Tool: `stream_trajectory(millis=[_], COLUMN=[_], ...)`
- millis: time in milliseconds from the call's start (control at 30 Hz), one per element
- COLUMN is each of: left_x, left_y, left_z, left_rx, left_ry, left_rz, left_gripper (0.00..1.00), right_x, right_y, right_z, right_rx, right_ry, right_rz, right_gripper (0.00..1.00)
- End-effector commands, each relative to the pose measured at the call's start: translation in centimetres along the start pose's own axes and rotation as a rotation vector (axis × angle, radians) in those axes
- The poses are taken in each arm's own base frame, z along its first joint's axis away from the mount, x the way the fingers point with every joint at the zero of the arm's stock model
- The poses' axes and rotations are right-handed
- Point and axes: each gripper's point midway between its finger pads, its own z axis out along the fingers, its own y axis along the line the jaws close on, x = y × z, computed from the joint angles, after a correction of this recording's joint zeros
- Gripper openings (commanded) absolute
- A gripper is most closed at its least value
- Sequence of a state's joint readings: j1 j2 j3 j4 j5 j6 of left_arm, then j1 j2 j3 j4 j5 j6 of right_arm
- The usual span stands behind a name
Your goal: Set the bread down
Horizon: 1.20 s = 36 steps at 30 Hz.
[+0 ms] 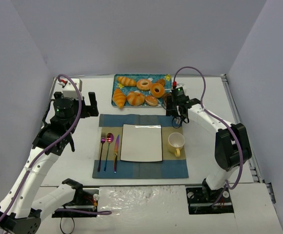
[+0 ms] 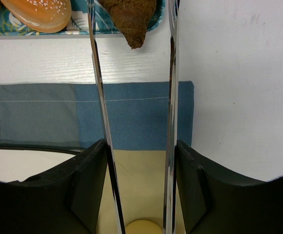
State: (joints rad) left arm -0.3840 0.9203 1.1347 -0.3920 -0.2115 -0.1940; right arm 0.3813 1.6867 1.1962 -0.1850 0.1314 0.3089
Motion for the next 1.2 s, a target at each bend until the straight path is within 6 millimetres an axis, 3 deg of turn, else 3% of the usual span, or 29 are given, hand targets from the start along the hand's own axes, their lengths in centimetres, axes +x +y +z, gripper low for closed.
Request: stream_trajectory(millis=[0, 1167], left_x=[-2.5, -2.4], left_y=[0.1, 0.0], left_z=[-0.1, -0.2], left_rx=[-0.003, -0.006], left_ry=[-0.084, -0.082], left_rz=[-0.017, -0.01], left_gripper=[0.97, 0.97], right_x=[-4.4, -3.5], right_y=[0.3, 1.6], right_z=[-2.7, -1.2], right_rx=[0.002, -0.012], right_ry=[-0.129, -0.089], right_rz=[0.015, -0.002], right_gripper=[0.51, 0.48])
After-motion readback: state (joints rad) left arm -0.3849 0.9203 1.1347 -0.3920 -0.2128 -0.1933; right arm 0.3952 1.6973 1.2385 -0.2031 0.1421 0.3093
